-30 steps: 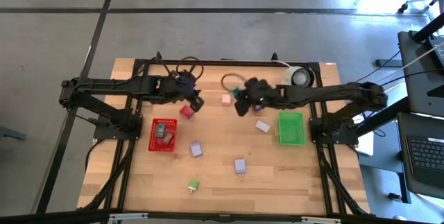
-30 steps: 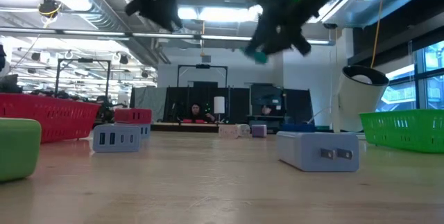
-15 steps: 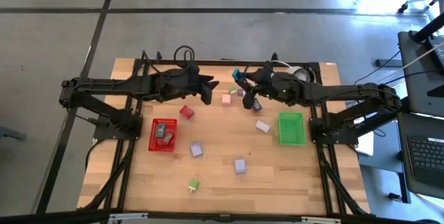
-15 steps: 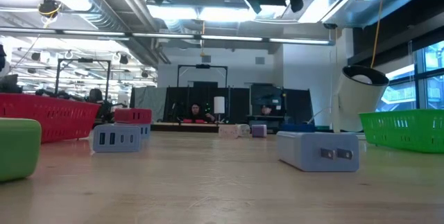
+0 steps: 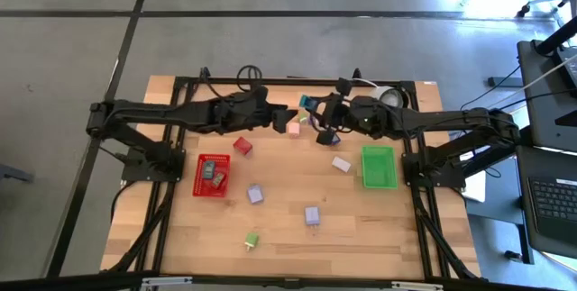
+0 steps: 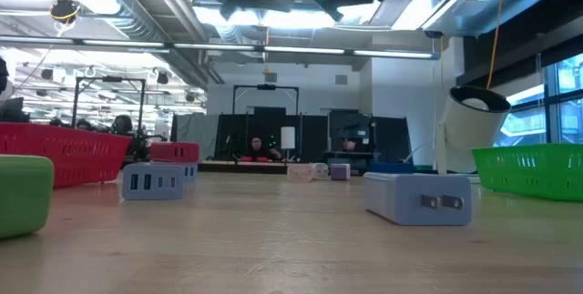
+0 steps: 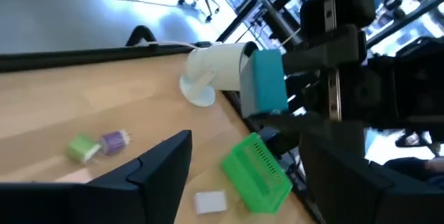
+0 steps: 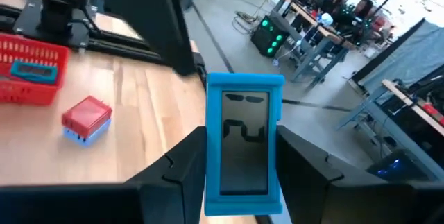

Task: Pick & Place Office items
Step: Put the light blue digital timer into the orange basket

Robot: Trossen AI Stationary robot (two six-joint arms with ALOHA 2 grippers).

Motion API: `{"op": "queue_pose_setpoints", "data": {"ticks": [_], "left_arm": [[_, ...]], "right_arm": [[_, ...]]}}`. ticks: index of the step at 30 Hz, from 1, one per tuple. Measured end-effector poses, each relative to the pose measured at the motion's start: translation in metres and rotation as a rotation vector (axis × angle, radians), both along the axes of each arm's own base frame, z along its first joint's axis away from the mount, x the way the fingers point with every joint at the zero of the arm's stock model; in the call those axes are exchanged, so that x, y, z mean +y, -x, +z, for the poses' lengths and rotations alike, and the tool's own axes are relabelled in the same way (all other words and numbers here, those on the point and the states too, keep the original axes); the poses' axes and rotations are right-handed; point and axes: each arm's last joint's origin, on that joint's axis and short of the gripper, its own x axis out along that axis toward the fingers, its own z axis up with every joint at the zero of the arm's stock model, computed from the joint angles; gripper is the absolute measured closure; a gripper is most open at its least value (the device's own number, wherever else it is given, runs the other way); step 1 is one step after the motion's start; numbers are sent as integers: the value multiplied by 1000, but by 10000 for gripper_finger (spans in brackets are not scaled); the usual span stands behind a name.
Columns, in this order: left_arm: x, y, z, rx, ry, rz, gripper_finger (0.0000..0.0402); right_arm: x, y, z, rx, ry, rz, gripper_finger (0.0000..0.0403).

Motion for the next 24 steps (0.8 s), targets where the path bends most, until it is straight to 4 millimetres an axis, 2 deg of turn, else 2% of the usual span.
{"op": "queue_pose_setpoints", "data": {"ticks": [7, 16, 20, 24], "left_arm": [[9, -15, -5, -80, 51, -30, 136], [22, -38, -39, -56, 225, -48, 137], [24, -48, -41, -128, 230, -108, 137], [26, -49, -45, -104, 240, -114, 138]], "right_arm": [[0, 2, -19, 152, -49, -26, 255], [9, 1, -22, 149, -86, -13, 255], [12, 2, -24, 165, -105, -12, 255], [14, 3, -26, 181, -122, -30, 255]]}}
